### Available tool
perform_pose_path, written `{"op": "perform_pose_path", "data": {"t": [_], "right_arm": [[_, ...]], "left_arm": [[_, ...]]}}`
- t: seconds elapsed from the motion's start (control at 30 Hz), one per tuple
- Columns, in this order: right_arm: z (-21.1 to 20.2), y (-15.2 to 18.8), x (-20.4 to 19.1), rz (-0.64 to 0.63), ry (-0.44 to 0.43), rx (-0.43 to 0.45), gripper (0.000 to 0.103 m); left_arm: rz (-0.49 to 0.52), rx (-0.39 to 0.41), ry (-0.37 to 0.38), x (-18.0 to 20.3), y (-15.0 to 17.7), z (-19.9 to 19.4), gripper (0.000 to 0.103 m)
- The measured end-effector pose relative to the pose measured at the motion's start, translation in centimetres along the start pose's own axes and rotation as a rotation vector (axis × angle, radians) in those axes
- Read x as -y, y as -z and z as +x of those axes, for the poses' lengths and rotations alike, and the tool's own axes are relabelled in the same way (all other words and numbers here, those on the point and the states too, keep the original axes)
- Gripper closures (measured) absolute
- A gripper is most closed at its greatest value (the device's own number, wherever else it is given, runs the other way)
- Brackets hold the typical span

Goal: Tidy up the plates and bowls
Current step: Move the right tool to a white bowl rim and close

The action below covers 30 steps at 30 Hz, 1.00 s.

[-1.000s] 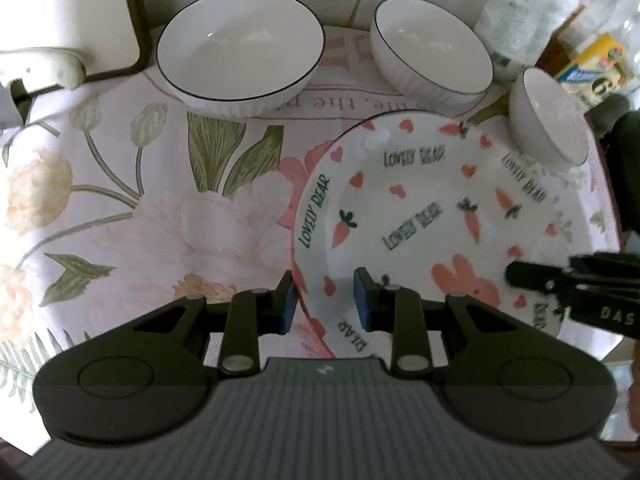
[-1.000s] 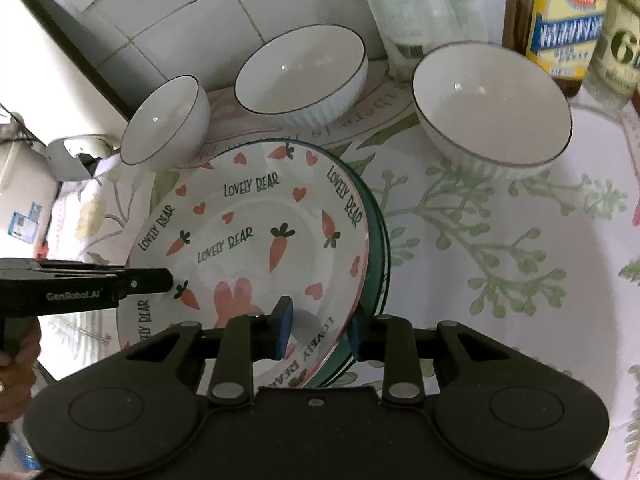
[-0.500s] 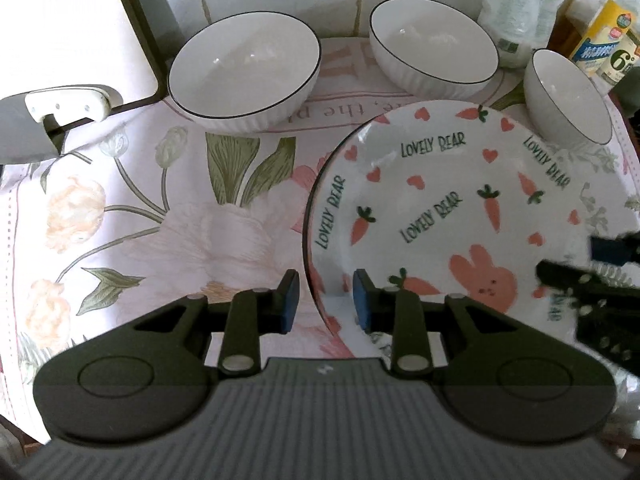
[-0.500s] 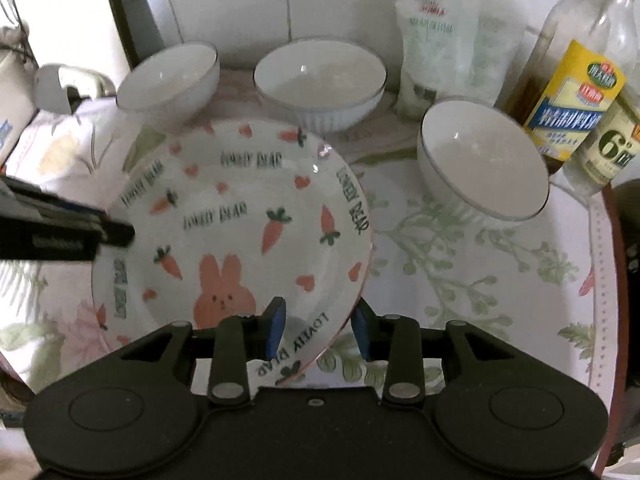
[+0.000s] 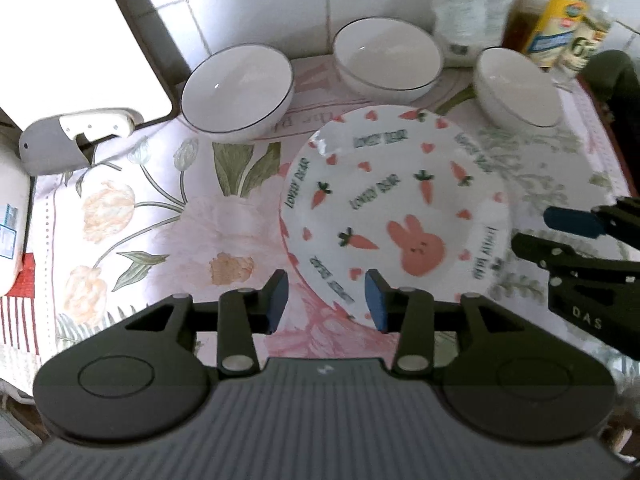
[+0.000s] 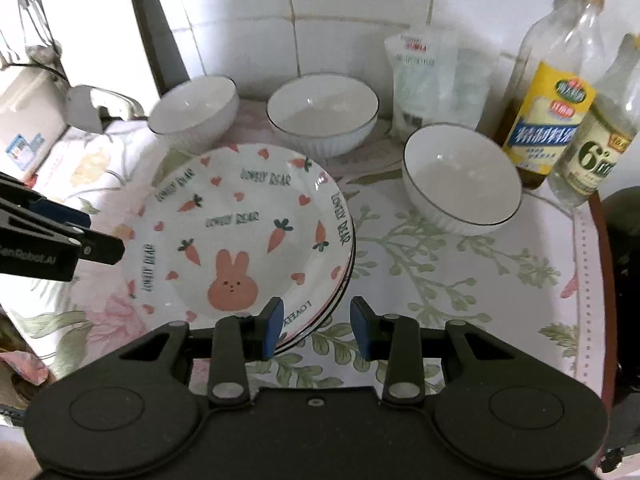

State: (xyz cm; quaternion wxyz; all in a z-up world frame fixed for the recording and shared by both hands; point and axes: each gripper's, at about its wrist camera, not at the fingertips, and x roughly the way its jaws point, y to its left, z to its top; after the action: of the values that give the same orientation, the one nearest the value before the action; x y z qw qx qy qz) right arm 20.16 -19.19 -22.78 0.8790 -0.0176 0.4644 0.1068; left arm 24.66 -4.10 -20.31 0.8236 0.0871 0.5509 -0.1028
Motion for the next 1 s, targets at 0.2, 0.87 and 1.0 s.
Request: {"op": "perform_pose_path", "data": {"t": [0.2, 0.87, 1.0], "right_arm": [[-4.8, 0.1, 0.9, 0.047, -0.011, 0.045, 0.052], [-13.7, 0.0, 7.4, 0.091, 0.004, 0.247, 0.034], [-13.5, -0.8, 8.6, 0.048, 0.007, 0.278, 0.033]], "left_arm": [[0.038, 0.009, 0.036, 1.3, 0.3, -4.2, 0.053], [0.161, 0.147, 0.097, 8.4, -2.1, -9.5, 0.038], [0.151, 0.158, 0.108, 9.4, -3.7, -8.9, 0.035]]}}
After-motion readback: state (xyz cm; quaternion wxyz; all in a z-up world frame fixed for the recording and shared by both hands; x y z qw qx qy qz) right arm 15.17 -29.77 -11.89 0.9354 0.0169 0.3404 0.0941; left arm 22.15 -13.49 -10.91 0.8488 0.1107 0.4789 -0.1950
